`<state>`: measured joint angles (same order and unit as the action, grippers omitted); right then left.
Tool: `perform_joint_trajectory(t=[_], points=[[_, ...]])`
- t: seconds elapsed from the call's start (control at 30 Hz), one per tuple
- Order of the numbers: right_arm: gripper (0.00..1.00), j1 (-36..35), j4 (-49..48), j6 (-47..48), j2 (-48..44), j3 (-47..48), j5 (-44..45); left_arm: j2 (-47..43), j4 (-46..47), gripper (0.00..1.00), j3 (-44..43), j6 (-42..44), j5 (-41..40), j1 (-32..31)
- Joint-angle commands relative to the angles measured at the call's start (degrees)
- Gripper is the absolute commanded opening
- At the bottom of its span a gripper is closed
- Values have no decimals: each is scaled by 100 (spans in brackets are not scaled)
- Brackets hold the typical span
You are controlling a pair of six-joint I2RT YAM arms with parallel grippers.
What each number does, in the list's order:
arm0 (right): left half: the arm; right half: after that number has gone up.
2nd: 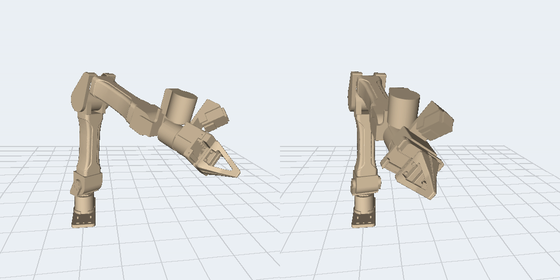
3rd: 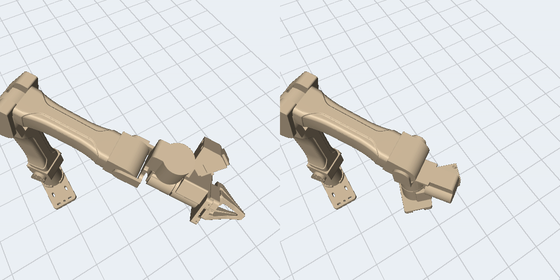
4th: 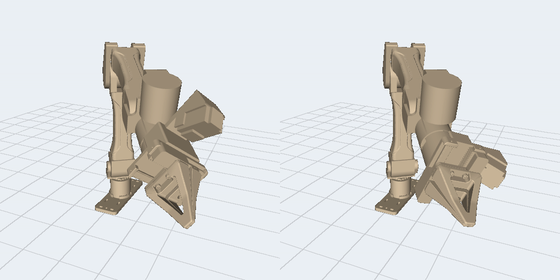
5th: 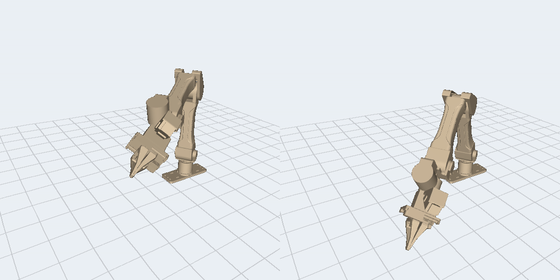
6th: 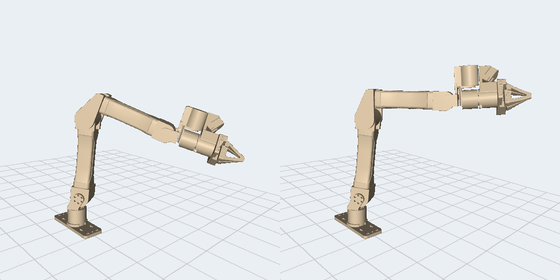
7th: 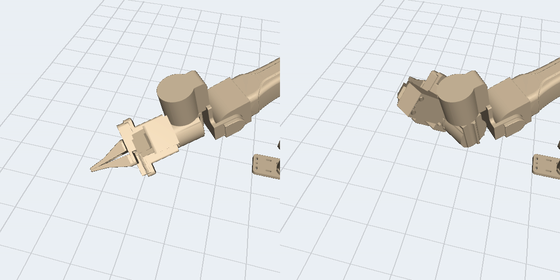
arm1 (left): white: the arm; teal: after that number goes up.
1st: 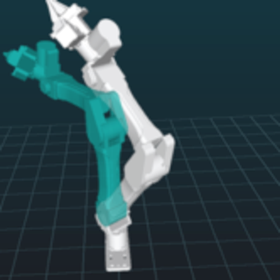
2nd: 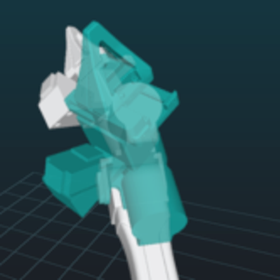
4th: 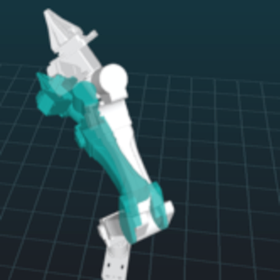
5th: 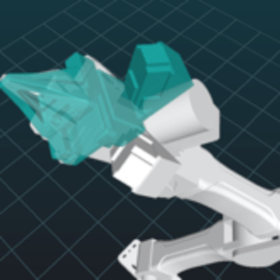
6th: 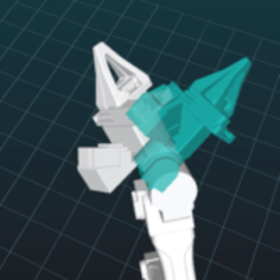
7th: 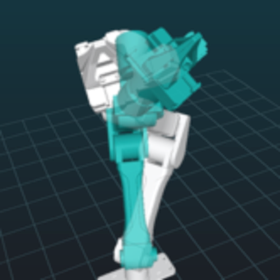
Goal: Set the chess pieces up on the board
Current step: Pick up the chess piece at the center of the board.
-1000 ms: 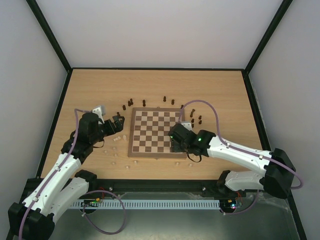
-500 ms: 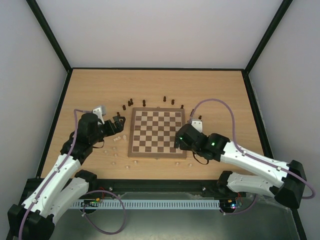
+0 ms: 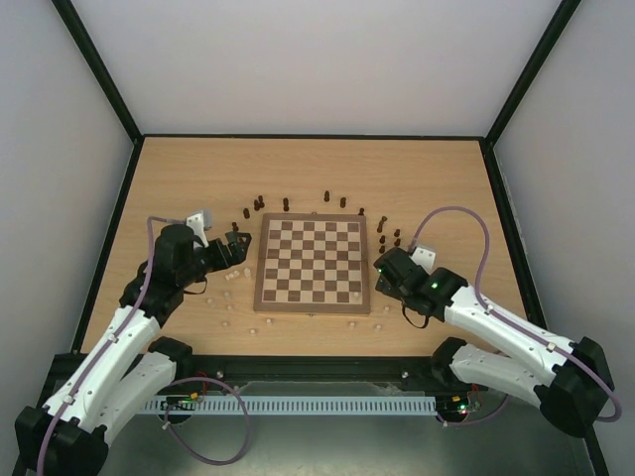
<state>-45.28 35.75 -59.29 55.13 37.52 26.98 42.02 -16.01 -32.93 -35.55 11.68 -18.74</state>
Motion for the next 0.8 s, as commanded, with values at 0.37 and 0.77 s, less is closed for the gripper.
perform_joint_trajectory(t=[0.37,0.77], points=[[64,291,-314,-51,505,-600,-161,-99,-25,100,6,95,203,-21],[59,300,-379,188,550,-567,-397,-116,-34,99,27,75,194,-21]])
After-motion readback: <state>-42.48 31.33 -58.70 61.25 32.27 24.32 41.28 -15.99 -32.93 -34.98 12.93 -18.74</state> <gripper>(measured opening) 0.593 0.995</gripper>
